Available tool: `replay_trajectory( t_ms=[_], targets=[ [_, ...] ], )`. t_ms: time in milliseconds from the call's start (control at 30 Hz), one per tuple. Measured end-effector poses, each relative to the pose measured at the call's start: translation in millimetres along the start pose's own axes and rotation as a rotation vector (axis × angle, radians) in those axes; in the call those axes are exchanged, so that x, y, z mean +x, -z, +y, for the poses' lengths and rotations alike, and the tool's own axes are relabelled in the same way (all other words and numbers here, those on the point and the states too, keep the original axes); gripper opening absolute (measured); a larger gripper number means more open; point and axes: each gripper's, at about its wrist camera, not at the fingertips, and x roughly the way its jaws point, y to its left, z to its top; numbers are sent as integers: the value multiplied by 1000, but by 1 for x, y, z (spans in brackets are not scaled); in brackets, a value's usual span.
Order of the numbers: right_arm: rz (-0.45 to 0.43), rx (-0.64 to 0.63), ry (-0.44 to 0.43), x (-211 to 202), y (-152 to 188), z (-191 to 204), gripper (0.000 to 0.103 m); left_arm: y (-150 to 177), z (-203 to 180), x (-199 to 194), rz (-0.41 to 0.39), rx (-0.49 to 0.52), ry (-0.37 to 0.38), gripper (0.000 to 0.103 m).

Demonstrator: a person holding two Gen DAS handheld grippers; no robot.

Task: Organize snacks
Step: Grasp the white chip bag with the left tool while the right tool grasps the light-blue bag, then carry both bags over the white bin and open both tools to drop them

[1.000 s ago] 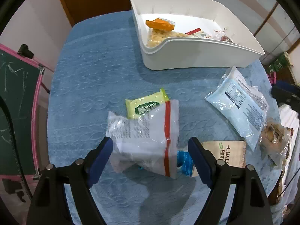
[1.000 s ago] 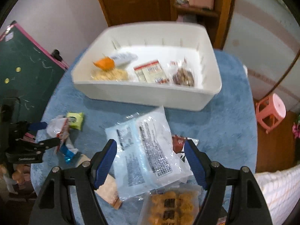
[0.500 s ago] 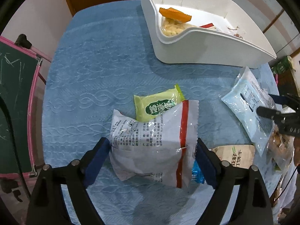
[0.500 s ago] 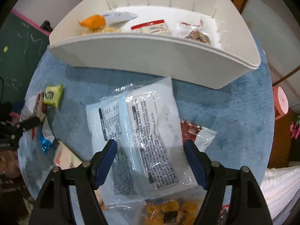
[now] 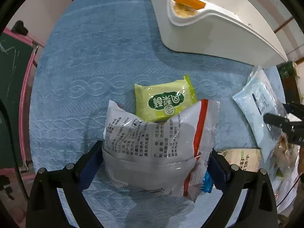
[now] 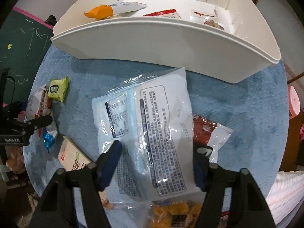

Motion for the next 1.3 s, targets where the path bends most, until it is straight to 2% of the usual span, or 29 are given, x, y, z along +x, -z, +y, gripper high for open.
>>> replay_trajectory(
  t_ms=[133, 300, 367, 433, 500, 767, 967, 1167, 1300],
  targets=[
    [-36, 9, 12, -10, 6, -2, 39, 2, -5, -6, -20, 5, -22, 84],
    [-83, 27, 30, -23, 10, -3, 27, 8, -10, -16, -46, -3, -43, 70],
    [-102, 19, 49, -28, 12, 1, 24, 12, -14, -20, -62, 3, -53, 68],
    [-129, 18, 65, -36, 14, 4, 16, 17, -17, -28, -83, 2, -53, 68],
    [-157, 20, 56, -49, 18, 3, 12, 21, -21, -40, -109, 2, -45, 68],
    [-243, -34, 91, -82, 31, 32, 8, 28, -31, -90, -196, 42, -27, 68],
    [-351, -55, 109, -122, 39, 48, 8, 30, -40, -123, -244, 58, -17, 68],
    [-505, -59, 146, -180, 38, 59, 8, 15, -52, -167, -330, 79, -19, 68],
    [-619, -54, 184, -220, 34, 63, 8, -2, -64, -210, -428, 100, -32, 68]
  ],
)
